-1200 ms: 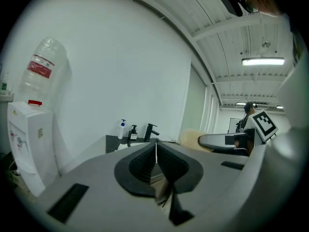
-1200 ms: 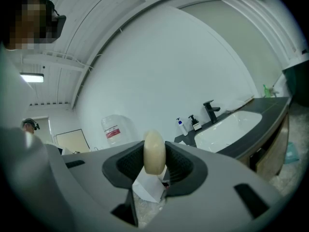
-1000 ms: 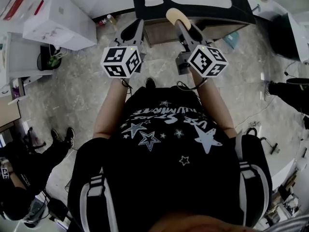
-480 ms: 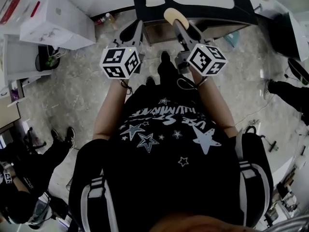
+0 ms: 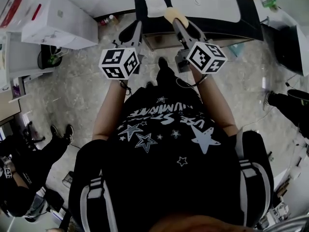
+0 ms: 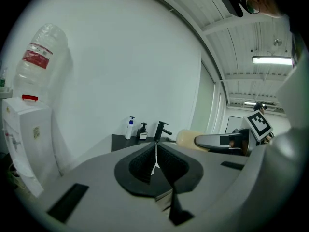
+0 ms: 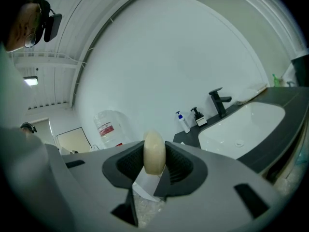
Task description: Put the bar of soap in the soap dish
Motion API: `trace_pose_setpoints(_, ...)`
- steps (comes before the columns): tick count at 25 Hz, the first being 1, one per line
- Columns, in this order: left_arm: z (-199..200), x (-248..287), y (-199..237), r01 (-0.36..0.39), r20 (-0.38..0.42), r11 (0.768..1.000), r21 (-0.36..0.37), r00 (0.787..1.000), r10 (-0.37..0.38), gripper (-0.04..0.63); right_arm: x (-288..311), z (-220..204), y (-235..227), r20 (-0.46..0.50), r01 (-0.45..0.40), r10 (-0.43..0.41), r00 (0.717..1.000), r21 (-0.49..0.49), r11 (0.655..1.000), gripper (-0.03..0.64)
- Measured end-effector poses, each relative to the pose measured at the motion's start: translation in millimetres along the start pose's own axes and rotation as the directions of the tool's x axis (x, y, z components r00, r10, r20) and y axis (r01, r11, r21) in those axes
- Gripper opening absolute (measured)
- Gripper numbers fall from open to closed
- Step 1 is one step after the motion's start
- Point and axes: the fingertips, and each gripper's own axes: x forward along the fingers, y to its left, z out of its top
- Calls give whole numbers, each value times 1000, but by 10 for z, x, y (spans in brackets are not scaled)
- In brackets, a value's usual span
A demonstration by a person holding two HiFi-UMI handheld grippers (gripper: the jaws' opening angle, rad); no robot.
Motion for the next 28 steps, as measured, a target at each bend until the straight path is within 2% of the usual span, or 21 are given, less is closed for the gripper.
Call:
trace_pose_setpoints(4,19,231,87,-12,-9,1000,-2,1000,12,17,232,87,-165,-13,-5,5,1000,7,1000,127)
trace_pose_setpoints(9,91,531,153,18,2,1000,1,1000,-18,17,516,180,-369,-37,-4,4,999,-15,1000,126)
trace_pose_setpoints(12,82,702,277,-1,-11,1000,0,1000,1,17,692,199,-486,-56,-8,6,998,-29,1000,126)
trace_pose_setpoints(23,-201,1201,645,-93,-110,996,-4,990,92,17,1263,88,-791,-211,-76,32,977,-202,976,127)
trace_pose_setpoints(28,-278,1311,786,-154,-134,988,-1,979,152,17,1463,-71,-953,-294,-125,31,955,-307,943,127)
